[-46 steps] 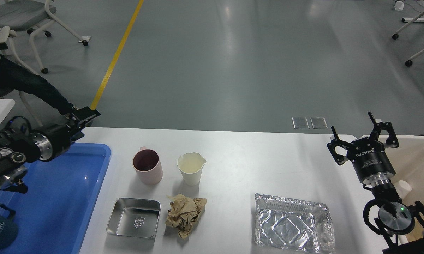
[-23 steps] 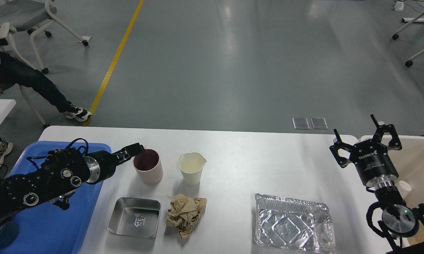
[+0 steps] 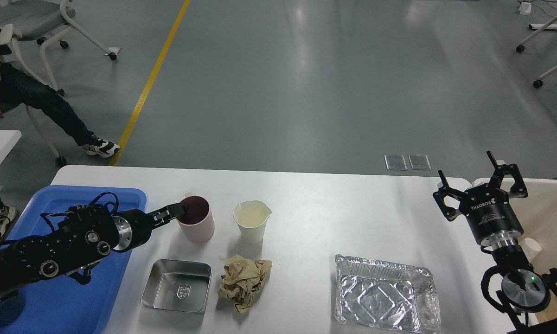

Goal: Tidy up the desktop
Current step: 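Reach the left gripper to the pink mug and grasp it, then lift the pink mug with the left gripper and lower it into the blue tray, then release the mug and withdraw the left gripper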

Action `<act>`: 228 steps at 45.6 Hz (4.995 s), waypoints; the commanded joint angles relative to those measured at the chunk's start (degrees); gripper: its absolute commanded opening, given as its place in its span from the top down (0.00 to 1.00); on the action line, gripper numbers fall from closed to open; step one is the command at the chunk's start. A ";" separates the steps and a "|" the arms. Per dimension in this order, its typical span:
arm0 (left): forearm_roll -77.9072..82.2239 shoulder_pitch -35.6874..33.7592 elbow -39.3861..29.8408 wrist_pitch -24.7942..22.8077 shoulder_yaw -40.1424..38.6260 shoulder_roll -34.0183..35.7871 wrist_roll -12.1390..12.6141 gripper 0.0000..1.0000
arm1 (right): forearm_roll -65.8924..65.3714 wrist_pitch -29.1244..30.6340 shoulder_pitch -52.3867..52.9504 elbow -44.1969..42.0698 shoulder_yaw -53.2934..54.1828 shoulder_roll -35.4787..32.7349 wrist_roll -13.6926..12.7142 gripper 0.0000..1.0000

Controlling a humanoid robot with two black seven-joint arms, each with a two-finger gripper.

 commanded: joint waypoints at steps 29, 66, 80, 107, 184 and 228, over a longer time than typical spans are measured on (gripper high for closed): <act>-0.01 -1.44 0.18 -0.88 3.93 -0.86 -6.08 0.98 | 0.00 -0.26 -0.06 -0.09 0.00 0.00 0.00 0.00; -0.89 -9.44 -12.02 -1.93 6.23 21.63 -8.64 0.99 | 0.00 -0.79 0.73 -0.09 0.08 0.09 0.00 0.00; -0.10 -9.27 -18.27 -3.69 6.14 39.47 -9.52 0.98 | 0.00 -0.79 0.99 -0.09 0.00 0.35 -0.09 0.00; 4.47 -3.56 -29.88 -6.07 6.23 54.87 -9.52 0.96 | 0.00 -0.97 1.08 0.00 0.00 0.18 -0.09 0.00; 5.96 10.87 -24.78 5.01 6.23 41.76 -7.41 0.11 | 0.00 -3.69 1.70 2.02 -0.09 1.06 -0.09 0.00; 5.70 -4.34 -40.34 1.76 -6.52 60.14 -7.23 0.11 | 0.00 -3.95 2.84 2.11 -2.82 0.09 -0.09 0.00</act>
